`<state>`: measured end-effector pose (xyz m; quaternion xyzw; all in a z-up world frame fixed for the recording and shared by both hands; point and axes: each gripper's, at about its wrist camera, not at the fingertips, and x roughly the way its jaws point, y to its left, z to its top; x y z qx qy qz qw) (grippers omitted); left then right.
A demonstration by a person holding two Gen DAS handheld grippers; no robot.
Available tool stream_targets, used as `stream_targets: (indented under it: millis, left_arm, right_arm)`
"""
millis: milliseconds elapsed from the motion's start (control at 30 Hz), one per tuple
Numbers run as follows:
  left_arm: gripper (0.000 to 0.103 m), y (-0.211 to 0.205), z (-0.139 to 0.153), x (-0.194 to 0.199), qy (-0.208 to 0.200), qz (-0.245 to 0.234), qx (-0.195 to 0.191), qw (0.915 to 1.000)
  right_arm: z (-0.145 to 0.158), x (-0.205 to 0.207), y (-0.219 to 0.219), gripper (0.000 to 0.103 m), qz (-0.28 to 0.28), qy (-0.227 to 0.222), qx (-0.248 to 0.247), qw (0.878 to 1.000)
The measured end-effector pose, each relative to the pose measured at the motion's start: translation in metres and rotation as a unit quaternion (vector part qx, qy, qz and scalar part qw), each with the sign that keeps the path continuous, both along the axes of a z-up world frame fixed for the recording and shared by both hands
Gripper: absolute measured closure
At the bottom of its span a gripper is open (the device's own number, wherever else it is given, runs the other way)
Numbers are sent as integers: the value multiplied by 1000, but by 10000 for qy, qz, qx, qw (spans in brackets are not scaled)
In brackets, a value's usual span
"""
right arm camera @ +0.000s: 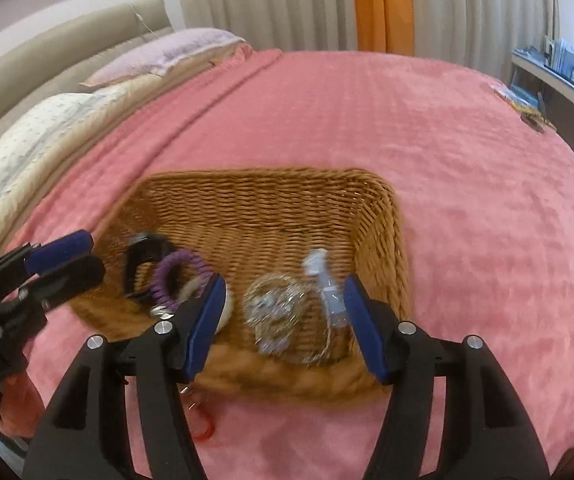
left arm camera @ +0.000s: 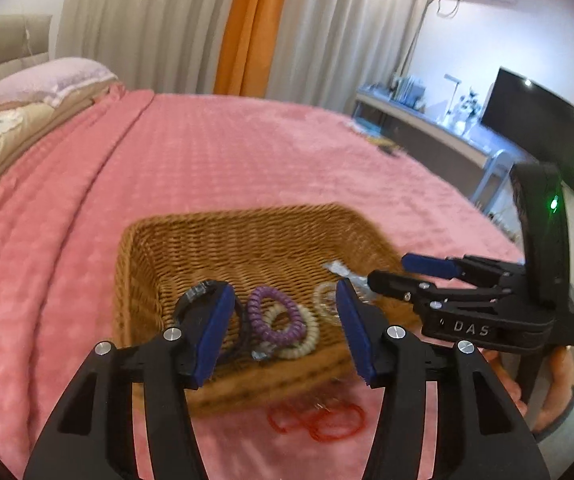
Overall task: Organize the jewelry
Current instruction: 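Carry coil bracelet and blue clip into the basket while both tools open, then grasp the silver ring charm with the left tool while the right tool grasps the silver keychain clip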
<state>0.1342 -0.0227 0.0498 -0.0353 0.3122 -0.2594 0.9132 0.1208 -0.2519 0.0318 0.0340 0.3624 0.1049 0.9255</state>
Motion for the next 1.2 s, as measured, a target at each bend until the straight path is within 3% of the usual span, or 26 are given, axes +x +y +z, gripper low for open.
stream_targets:
  millis: [200, 367, 433, 567, 733, 900, 967, 1200]
  left_arm:
    - [48, 20, 26, -54, -419, 22, -196, 9989]
    - [48, 29, 26, -86, -505, 99, -147, 9986]
    - [48, 31, 17, -91, -391, 103, -143, 9991]
    - [48, 37, -27, -92, 257, 75, -237, 9994]
    - [48, 33, -72, -75, 731, 94, 171, 9971]
    - [52, 39, -102, -58, 1302, -19, -99, 9914]
    - [53, 40, -104, -57, 1331, -37, -139, 9910]
    - [53, 36, -106, -63, 1246, -137, -48, 9921]
  right_arm:
    - [18, -50, 3, 45, 97, -301, 94, 9995]
    - [17, -77, 11, 45, 169, -337, 230, 9990]
    - [11, -84, 17, 45, 130, -302, 228, 9992]
    - [-14, -84, 19, 45, -40, 24, 393, 9992]
    - [-54, -57, 4, 46, -477, 742, 1050, 9906]
    - [-67, -41, 18, 58, -612, 963, 956, 9889]
    - [-69, -34, 24, 63, -673, 1019, 904, 9884]
    - [-80, -15, 38, 64, -1104, 1107, 715, 9851]
